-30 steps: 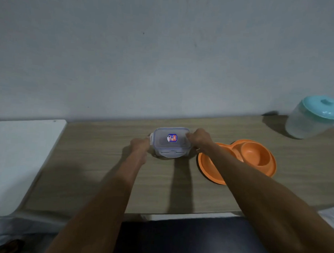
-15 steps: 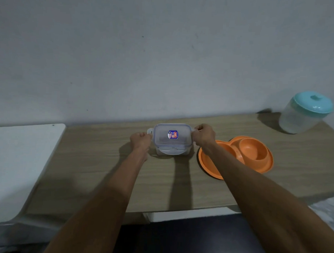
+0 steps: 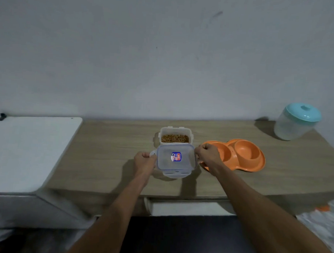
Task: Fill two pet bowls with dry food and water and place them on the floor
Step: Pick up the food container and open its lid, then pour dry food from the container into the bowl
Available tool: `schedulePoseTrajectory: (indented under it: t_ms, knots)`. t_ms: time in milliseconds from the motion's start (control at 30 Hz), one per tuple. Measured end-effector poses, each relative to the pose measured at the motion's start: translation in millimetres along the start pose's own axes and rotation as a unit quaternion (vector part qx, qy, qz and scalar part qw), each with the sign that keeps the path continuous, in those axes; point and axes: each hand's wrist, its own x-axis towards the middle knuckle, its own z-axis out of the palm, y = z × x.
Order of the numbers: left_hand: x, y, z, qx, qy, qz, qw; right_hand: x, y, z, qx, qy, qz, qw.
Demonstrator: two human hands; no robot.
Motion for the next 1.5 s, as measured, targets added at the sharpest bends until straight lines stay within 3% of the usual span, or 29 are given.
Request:
schedulePoseTrajectory:
  t_ms: [167,300,567,700,867,1000,1167,1300,1500]
  knots:
    - [-21,-16,-2,0.150,0.025,-0.014,0.988,-4,30,6,-0.113,-0.012,0.022,0.993]
    - [-13,-21,2,0.315,0.022,0.038,0.948,3,47,23,-0.182,0.000,0.002,0.983]
    - [-16,-22,11,0.355,-0.035,0.046,0.933,5,33,28,-0.344,0.043,-0.045,0.937]
    - [-16,-37,9,0.448,-0.035,0.160,0.879,27,2,33,-0.297,0.077,-0.076,0.949]
    - [-9,-52,25,0.507,-0.111,0.292,0.804,63,-24,49,-0.202,0.061,0.036,0.977]
    - [0,-61,35,0.539,-0.163,0.265,0.783,73,-27,58,-0.152,0.039,0.094,0.983]
    - [4,-61,34,0.533,-0.181,0.263,0.783,69,-28,62,0.021,0.002,0.147,0.989]
    - [4,-59,36,0.538,-0.185,0.261,0.780,60,-36,52,0.124,-0.027,0.151,0.980]
    - [-4,-46,53,0.557,-0.151,0.267,0.772,47,-44,1,0.186,-0.018,0.122,0.975]
